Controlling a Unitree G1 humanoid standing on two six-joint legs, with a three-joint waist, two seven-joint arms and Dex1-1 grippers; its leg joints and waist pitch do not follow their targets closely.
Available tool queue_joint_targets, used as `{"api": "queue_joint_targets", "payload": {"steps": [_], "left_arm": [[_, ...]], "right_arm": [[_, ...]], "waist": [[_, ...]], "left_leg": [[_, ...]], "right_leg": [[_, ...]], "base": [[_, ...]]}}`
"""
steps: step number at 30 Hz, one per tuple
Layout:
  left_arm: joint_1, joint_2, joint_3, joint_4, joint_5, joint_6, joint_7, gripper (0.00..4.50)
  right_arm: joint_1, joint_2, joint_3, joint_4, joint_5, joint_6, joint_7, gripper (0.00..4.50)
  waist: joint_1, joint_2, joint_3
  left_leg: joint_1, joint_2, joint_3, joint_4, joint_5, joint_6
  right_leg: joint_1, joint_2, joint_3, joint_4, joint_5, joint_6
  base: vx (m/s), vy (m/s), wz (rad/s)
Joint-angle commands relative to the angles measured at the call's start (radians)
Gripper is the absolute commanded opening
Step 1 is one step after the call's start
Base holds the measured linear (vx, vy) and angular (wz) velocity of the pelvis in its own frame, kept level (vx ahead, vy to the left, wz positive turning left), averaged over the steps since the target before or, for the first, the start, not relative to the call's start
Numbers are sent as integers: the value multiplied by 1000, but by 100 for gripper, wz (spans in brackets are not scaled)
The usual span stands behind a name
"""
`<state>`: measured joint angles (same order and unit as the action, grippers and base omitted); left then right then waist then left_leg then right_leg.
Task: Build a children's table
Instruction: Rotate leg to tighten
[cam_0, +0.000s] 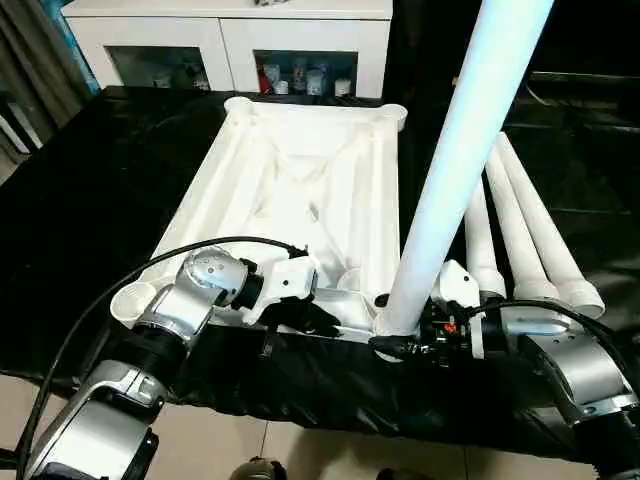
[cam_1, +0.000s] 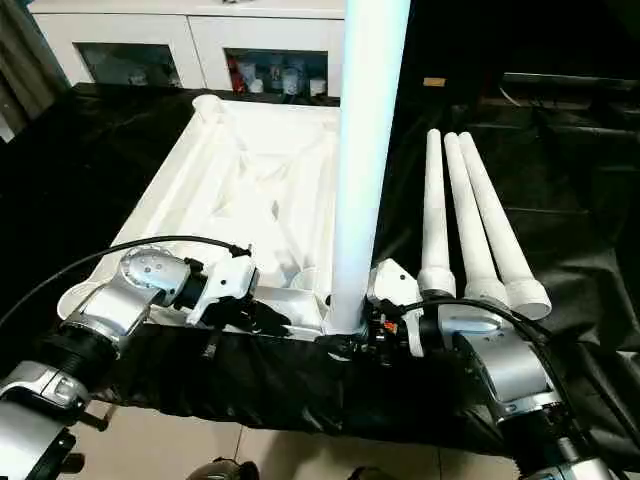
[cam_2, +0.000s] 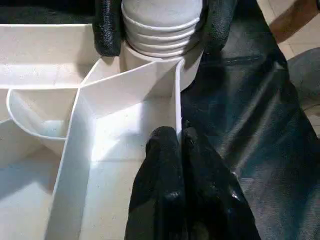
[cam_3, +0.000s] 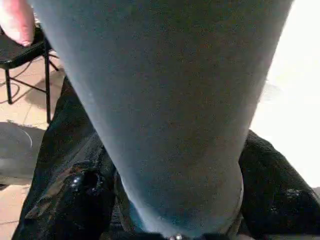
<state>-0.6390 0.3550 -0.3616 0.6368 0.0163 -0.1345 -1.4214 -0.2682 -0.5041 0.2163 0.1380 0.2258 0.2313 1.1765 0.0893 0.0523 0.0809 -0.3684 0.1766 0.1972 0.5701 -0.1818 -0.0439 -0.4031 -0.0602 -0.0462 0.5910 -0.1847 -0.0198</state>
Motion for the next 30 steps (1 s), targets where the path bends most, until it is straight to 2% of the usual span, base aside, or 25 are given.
{"api": "queue_joint_targets", "payload": {"steps": [1, 4, 5, 6, 8, 9, 11, 13, 14, 16, 19, 25, 26, 30], "left_arm": [[12, 4, -26, -10, 13, -5, -11, 0], [14, 1, -21, -8, 11, 2, 2, 0], [12, -8, -14, -4, 12, 11, 25, 0], [11, -12, -11, -2, 13, 16, 36, 0], [-2, -38, 3, 15, 21, 45, 102, 0], [-8, -52, 10, 22, 24, 63, 136, 0], [-19, -85, 29, 33, 23, 96, 201, 0], [-32, -117, 43, 48, 32, 121, 279, 0], [-35, -127, 46, 49, 35, 134, 301, 0], [-37, -146, 52, 47, 38, 159, 341, 0], [-30, -182, 49, 32, 60, 192, 421, 0], [-11, -231, 33, 7, 73, 214, 460, 0], [-10, -235, 27, 6, 78, 213, 463, 0], [-6, -231, 18, 1, 82, 206, 458, 0]], "right_arm": [[22, 0, 41, -11, 3, 21, 29, 288], [26, 12, 34, -10, 8, 25, 13, 281], [24, 42, 8, 9, 20, 27, -30, 278], [22, 54, -2, 17, 21, 24, -50, 278], [9, 109, -36, 62, 0, -3, -163, 277], [2, 135, -47, 84, -20, -21, -224, 277], [-10, 189, -62, 122, -55, -35, -344, 276], [-26, 252, -81, 169, -80, -34, -470, 275], [-31, 273, -86, 183, -83, -34, -504, 275], [-42, 310, -95, 207, -93, -29, -568, 275], [-73, 376, -101, 272, -126, -36, -687, 275], [-116, 447, -121, 353, -153, -95, -800, 275], [-123, 455, -126, 363, -153, -108, -811, 331], [-138, 465, -150, 371, -136, -124, -809, 354]], "waist": [[-4, -5, -59], [-4, -6, -59], [-4, -10, -60], [-4, -8, -60], [-10, -9, -56], [-12, -11, -55], [-24, -12, -52], [-31, -10, -51], [-45, -10, -51], [-50, -9, -51], [-57, -8, -54], [-57, -8, -51], [-59, -8, -51], [-57, -5, -52]], "left_leg": [[12, 62, -26, -59, -200, 78], [11, 61, -26, -60, -200, 74], [11, 61, -26, -59, -195, 76], [10, 62, -25, -59, -196, 76], [12, 59, -26, -61, -217, 58], [12, 57, -27, -63, -229, 53], [14, 55, -31, -67, -257, 30], [12, 55, -32, -69, -260, 24], [10, 51, -35, -70, -272, 16], [11, 50, -33, -68, -267, 25], [8, 50, -31, -66, -245, 32], [10, 50, -30, -67, -249, 42], [10, 52, -30, -68, -253, 43], [12, 52, -29, -68, -256, 45]], "right_leg": [[49, -86, 46, -72, -185, -243], [49, -86, 46, -73, -197, -240], [50, -86, 46, -72, -194, -239], [48, -87, 47, -71, -196, -241], [43, -88, 46, -78, -252, -233], [45, -88, 45, -81, -281, -226], [43, -88, 46, -87, -357, -201], [41, -87, 47, -87, -360, -195], [43, -87, 45, -89, -377, -191], [41, -85, 48, -90, -356, -189], [42, -84, 48, -85, -297, -209], [41, -84, 49, -88, -298, -206], [40, -83, 49, -87, -289, -207], [40, -84, 50, -87, -283, -210]], "base": [[0, 0, 0], [0, 0, 0], [0, 0, 0], [0, 0, 0], [0, 0, 0], [0, 0, 0], [0, 0, 0], [0, 0, 0], [0, 0, 0], [0, 0, 0], [0, 0, 0], [0, 0, 0], [0, 0, 0], [0, 0, 0]]}}
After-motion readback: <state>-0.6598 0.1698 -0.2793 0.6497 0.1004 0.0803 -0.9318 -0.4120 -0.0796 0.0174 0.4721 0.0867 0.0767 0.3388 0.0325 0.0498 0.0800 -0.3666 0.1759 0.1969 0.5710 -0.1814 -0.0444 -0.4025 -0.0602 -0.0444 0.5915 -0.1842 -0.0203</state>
